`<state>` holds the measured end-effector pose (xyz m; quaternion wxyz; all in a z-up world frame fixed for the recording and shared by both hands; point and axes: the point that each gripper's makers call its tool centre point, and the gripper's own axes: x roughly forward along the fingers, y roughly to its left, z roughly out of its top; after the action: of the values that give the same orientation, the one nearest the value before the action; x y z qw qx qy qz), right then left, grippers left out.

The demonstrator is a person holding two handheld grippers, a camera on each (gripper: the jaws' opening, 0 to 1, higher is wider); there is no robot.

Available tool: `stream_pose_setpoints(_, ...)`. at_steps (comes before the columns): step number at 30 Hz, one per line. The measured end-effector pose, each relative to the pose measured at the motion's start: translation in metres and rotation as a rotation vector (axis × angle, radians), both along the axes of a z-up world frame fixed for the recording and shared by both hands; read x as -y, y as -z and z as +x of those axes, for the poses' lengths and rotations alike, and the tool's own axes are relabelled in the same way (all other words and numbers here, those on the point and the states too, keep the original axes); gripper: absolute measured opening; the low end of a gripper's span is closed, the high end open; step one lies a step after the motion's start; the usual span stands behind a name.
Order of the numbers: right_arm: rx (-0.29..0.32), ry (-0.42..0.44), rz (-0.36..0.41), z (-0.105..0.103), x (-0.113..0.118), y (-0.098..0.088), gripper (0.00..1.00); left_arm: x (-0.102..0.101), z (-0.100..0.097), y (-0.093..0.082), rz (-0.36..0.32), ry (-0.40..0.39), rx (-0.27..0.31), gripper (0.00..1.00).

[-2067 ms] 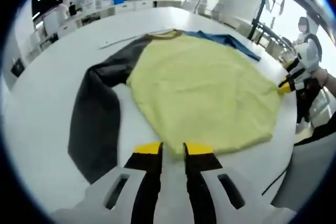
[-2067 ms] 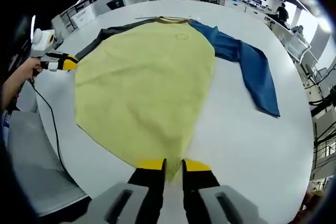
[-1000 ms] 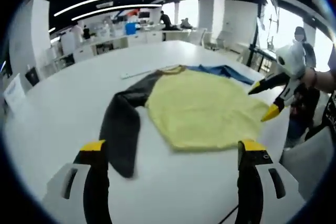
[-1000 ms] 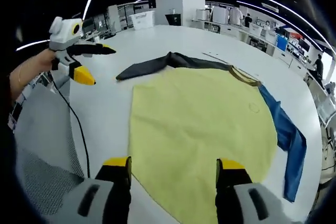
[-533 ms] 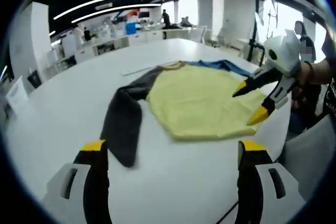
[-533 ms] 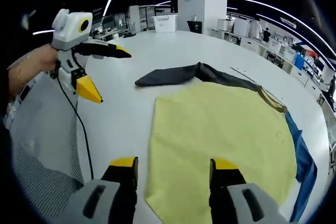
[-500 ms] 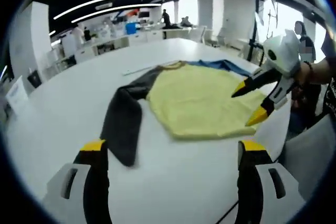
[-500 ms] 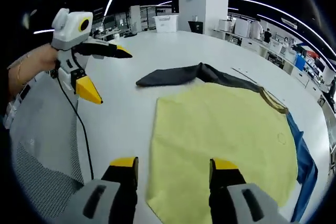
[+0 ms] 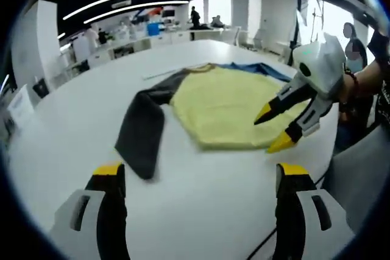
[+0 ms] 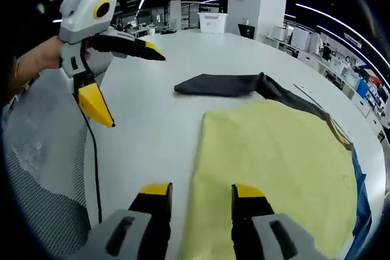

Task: Fold the garment on the visible template until the final outline fits inside the template.

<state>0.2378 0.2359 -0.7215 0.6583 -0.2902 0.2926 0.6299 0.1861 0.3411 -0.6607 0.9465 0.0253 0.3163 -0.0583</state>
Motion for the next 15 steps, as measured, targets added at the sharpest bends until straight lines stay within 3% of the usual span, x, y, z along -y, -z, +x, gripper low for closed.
stream_pose_setpoints(9, -0.004, -0.005, -0.030, -0.0017, -0.0035, 0.0083, 0.20, 0.0040, -0.0009, 0.0033, -0.006, 0.010, -0.009, 0.99)
stream_pose_setpoints(11, 0.028, -0.027, -0.042, -0.0011, -0.0025, 0.0098, 0.18, 0.0041, -0.0014, 0.0040, -0.009, 0.010, -0.011, 0.99)
stream_pose_setpoints(15, 0.038, -0.038, -0.038, 0.0008, -0.0031, 0.0083, 0.06, 0.0045, -0.0029, 0.0052, -0.008, 0.014, -0.018, 0.98)
